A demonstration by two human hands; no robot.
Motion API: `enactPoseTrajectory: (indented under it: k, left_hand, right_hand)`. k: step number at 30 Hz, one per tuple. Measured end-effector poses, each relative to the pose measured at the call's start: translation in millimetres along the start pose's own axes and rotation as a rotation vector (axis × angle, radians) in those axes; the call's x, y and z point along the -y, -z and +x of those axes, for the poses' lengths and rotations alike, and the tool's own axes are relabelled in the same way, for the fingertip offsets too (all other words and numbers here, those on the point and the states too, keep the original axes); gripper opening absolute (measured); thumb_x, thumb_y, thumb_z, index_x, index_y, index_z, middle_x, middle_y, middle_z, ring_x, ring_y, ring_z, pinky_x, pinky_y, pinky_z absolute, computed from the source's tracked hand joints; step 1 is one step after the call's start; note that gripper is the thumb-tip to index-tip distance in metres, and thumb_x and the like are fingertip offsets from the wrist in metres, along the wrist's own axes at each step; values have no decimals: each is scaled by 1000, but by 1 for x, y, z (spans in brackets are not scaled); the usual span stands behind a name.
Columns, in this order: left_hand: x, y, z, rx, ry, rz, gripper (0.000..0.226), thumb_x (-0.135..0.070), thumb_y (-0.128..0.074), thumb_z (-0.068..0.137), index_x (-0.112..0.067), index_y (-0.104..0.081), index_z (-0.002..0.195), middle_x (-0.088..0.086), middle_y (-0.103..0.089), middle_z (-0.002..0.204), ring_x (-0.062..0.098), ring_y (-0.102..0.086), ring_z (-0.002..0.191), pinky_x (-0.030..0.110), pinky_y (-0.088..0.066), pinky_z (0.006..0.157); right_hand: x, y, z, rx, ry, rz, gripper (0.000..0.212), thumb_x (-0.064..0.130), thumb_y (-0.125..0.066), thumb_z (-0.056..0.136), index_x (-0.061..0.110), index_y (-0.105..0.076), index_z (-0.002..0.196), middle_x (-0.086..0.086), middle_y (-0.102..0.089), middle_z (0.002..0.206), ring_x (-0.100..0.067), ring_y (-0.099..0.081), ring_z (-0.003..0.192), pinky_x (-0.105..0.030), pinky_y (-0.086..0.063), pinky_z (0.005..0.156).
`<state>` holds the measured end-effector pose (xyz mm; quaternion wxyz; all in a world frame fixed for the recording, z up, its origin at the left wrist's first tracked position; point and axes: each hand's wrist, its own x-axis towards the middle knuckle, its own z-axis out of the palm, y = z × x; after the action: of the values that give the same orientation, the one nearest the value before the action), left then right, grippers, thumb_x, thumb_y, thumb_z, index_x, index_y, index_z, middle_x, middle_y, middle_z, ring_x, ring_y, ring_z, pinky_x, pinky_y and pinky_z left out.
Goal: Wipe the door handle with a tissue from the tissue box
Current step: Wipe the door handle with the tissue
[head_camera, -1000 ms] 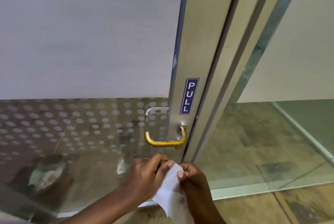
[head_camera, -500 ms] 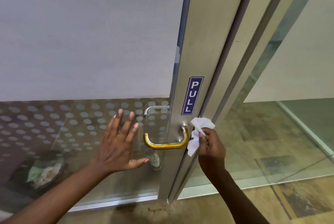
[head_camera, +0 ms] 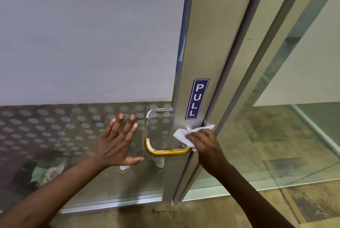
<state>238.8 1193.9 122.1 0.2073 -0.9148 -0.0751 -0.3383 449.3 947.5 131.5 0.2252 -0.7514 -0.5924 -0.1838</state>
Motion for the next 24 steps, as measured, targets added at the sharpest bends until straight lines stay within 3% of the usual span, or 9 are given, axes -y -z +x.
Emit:
enactPoseTrajectory:
  k: [5, 9, 11, 13, 16, 20, 24]
  left_hand:
    - [1, -14, -1, 97, 46, 52, 129, -92, -45, 63, -3, -17, 152, 18, -11, 162, 40, -6, 148, 47, -2, 122]
    - [1, -24, -5, 80, 69, 74, 130, -92, -48, 62, -1, -21, 151, 19, -15, 161, 41, -8, 148, 48, -2, 122]
    - [1, -25, -5, 61, 71, 84, 131, -92, -49, 62, -1, -21, 151, 19, -16, 161, 42, -9, 148, 49, -3, 122]
    - [1, -25, -5, 35, 64, 91, 131, -92, -49, 62, -1, -20, 151, 19, -15, 161, 41, -8, 148, 48, -3, 122]
    - [1, -23, -4, -1, 49, 114, 131, -92, -50, 61, -1, -19, 151, 19, -14, 161, 41, -7, 148, 48, -2, 122]
    - [0, -21, -2, -30, 37, 141, 131, -90, -51, 62, -1, -18, 151, 19, -13, 162, 41, -6, 148, 48, -2, 122]
    - [0, -18, 0, -35, 26, 165, 129, -90, -50, 63, -1, -19, 151, 19, -13, 161, 41, -6, 148, 48, -3, 122]
  right_hand:
    - [-9, 3, 13, 34, 258, -163, 45, 9, -78, 70, 11, -64, 112, -11, -71, 101, -25, -46, 100, -36, -53, 76]
    - [-21, 4, 23, 59, 493, -271, 25, 19, -63, 84, 17, -59, 108, -4, -70, 107, -24, -48, 106, -35, -41, 85]
    - [-24, 5, 25, 67, 554, -280, 23, 22, -62, 85, 17, -59, 107, -4, -71, 110, -24, -55, 109, -34, -46, 89]
    - [-25, 3, 23, 70, 575, -215, 21, 22, -57, 89, 16, -57, 109, -6, -71, 113, -25, -60, 113, -34, -45, 97]
    - [-24, -3, 19, 64, 533, -20, 17, 18, -51, 94, 12, -53, 110, -12, -71, 112, -26, -50, 123, -34, -32, 108]
    - [-20, -10, 15, 31, 484, 66, 17, 18, -47, 95, 11, -51, 109, -13, -73, 103, -24, -48, 116, -35, -29, 108]
    - [-13, -23, 11, -43, 481, 140, 18, 16, -47, 94, 10, -51, 110, -15, -73, 94, -24, -51, 105, -39, -35, 100]
